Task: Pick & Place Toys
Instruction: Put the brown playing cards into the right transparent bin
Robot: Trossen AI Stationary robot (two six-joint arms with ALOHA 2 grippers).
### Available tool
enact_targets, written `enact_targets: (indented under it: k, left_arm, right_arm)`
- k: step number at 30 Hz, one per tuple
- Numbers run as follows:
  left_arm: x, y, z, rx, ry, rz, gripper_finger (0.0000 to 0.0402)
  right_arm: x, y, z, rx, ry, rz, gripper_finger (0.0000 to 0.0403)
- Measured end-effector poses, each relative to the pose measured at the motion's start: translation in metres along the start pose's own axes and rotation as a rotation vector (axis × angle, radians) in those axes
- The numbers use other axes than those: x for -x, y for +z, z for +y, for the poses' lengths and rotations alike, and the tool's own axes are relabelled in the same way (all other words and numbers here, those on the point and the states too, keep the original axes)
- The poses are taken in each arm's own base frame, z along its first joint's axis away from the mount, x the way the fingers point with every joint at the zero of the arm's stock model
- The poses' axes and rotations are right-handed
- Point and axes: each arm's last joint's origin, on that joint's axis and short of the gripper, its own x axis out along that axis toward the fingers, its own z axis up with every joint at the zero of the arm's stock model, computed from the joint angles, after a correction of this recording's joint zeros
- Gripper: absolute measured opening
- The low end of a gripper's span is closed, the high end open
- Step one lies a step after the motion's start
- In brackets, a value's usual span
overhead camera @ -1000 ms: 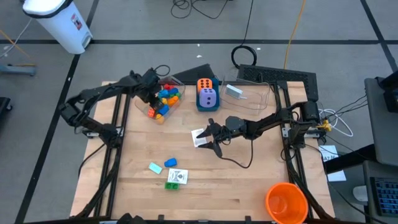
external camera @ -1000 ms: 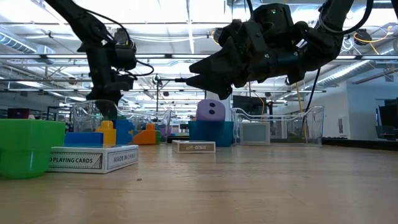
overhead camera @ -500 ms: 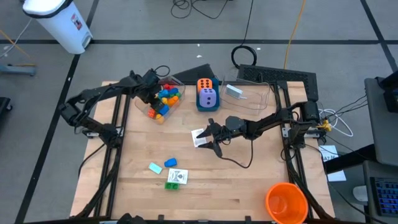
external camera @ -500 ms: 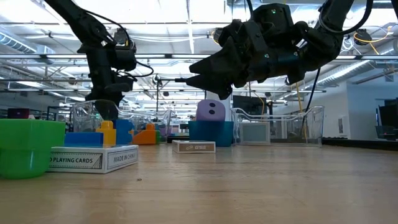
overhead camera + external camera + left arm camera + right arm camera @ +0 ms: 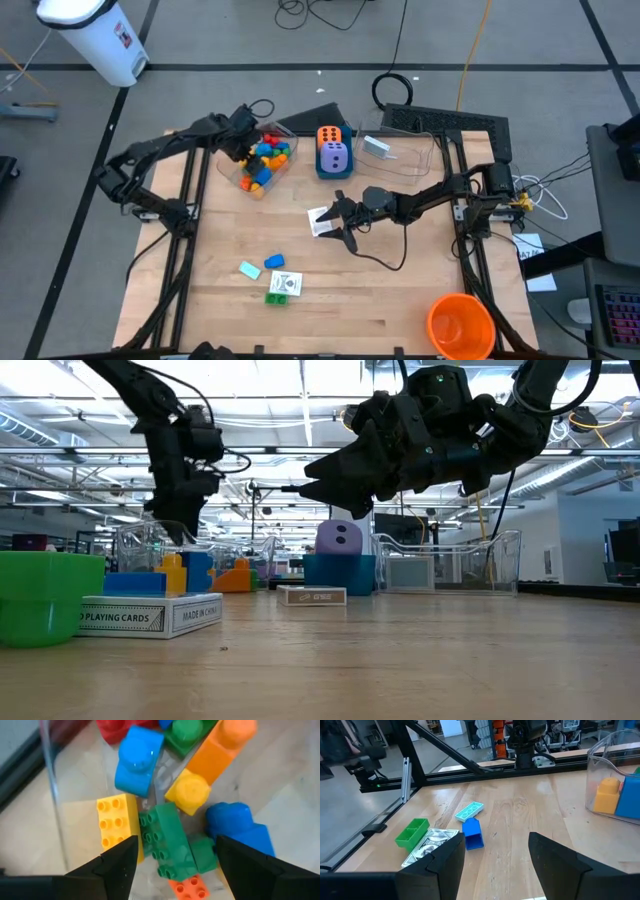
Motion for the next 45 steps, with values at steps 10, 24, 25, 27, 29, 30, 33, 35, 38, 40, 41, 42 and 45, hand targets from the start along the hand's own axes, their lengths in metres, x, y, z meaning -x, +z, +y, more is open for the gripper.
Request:
enact_targets:
  k: [10,24,25,27,29,30,33,35,38,40,41,42,45]
  left_arm:
    - [0.049,0.026,-0.027,-0.045,-0.214,-0.029,0.0273]
    - [0.071,0.004,-0.134,-0.425,-0.55,-0.499,0.0273]
    - [0.069,0.0,-0.142,-0.449,-0.572,-0.547,0.0273]
    - [0.062,-0.008,-0.156,-0.487,-0.608,-0.631,0.0273]
    - [0.055,-0.017,-0.167,-0.506,-0.634,-0.711,0.0273]
    - [0.051,-0.022,-0.171,-0.502,-0.643,-0.744,0.0273]
    - [0.041,-0.038,-0.184,-0.473,-0.648,-0.87,0.0273]
    - [0.034,-0.049,-0.188,-0.459,-0.618,-0.92,0.0273]
    - [0.032,-0.058,-0.19,-0.42,-0.512,-1.02,0.0273]
    - [0.029,-0.061,-0.19,-0.412,-0.445,-1.04,0.0273]
    - [0.028,-0.062,-0.19,-0.41,-0.431,-1.038,0.0273]
    - [0.028,-0.062,-0.19,-0.408,-0.428,-1.037,0.0273]
    - [0.029,-0.062,-0.19,-0.397,-0.433,-1.04,0.0273]
  right_arm:
    - [0.0,0.0,0.0,0.0,-0.001,0.0,0.021]
    - [0.0,-0.002,0.001,-0.019,0.001,0.015,0.021]
    - [0.0,-0.002,0.001,-0.019,0.001,0.015,0.021]
    - [0.0,-0.002,0.001,-0.012,0.001,0.015,0.021]
    - [0.0,-0.002,0.001,-0.005,0.003,0.016,0.021]
    - [0.0,-0.002,0.002,-0.004,0.003,0.017,0.021]
    - [-0.001,-0.002,0.003,0.004,-0.012,0.015,0.021]
    - [-0.001,-0.002,0.003,0.007,-0.014,0.015,0.021]
    - [-0.001,-0.003,0.004,0.013,-0.011,0.018,0.021]
    - [-0.001,-0.005,0.005,0.018,-0.009,0.037,0.021]
    - [-0.001,-0.006,0.005,0.024,-0.008,0.051,0.021]
    - [-0.002,-0.007,0.006,0.032,-0.007,0.065,0.021]
    - [-0.002,-0.012,0.007,0.056,-0.008,0.109,0.021]
